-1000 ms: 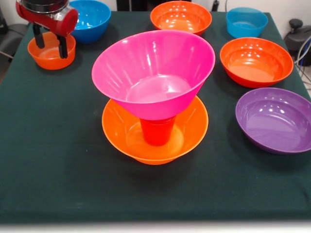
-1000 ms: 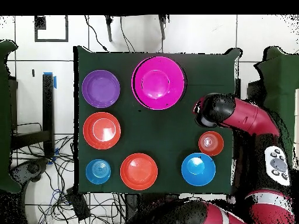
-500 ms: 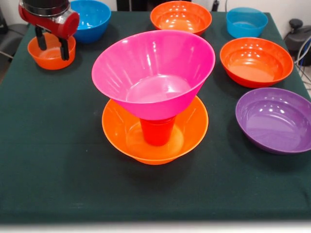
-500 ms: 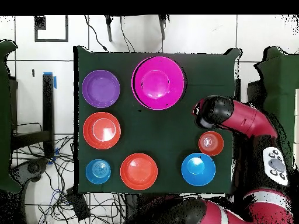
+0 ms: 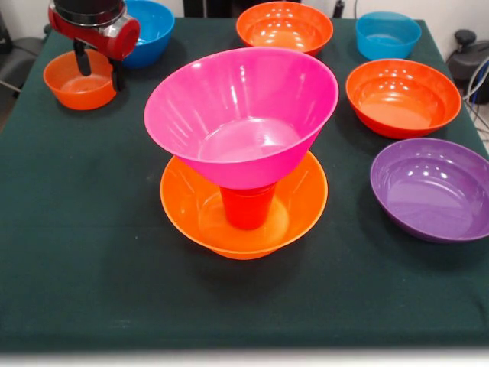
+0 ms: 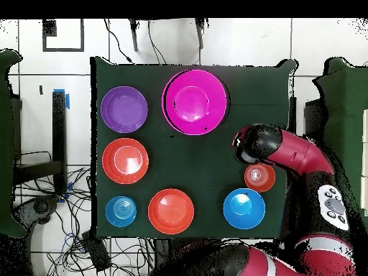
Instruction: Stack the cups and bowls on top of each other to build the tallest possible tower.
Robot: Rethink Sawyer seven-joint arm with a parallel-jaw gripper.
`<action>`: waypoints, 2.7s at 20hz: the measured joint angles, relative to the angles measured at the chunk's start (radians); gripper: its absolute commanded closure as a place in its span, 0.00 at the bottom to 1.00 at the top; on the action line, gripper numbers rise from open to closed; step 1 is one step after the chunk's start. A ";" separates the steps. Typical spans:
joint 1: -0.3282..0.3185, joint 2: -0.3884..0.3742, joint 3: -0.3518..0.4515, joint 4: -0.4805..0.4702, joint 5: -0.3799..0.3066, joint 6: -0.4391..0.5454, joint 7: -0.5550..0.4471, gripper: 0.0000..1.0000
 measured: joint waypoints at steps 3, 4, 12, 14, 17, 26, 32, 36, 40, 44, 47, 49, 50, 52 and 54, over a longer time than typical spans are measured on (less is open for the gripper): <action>0.001 0.001 -0.004 0.008 0.000 -0.011 0.000 0.00; 0.001 0.002 -0.006 0.010 0.000 -0.020 0.000 0.00; 0.001 0.018 -0.019 0.014 0.000 -0.069 0.000 0.00; 0.001 0.025 -0.020 0.016 0.000 -0.080 0.000 0.00; 0.001 0.036 -0.020 0.019 0.000 -0.090 0.000 0.00; 0.002 0.068 -0.026 0.024 0.001 -0.134 0.000 0.00; 0.004 0.089 -0.032 0.028 0.001 -0.146 0.000 0.00; 0.005 0.095 -0.035 0.035 0.001 -0.151 0.000 0.00; 0.006 0.094 -0.039 0.044 0.001 -0.151 0.000 0.00; 0.006 0.085 -0.042 0.062 0.001 -0.151 0.000 0.00; 0.006 0.070 -0.045 0.081 0.001 -0.151 0.000 0.00; 0.006 0.063 -0.046 0.088 0.001 -0.151 0.000 0.00; 0.006 0.060 -0.047 0.094 0.001 -0.151 0.000 0.00; 0.006 0.060 -0.048 0.100 0.001 -0.152 0.000 0.00; 0.006 0.060 -0.048 0.104 0.001 -0.158 0.000 0.00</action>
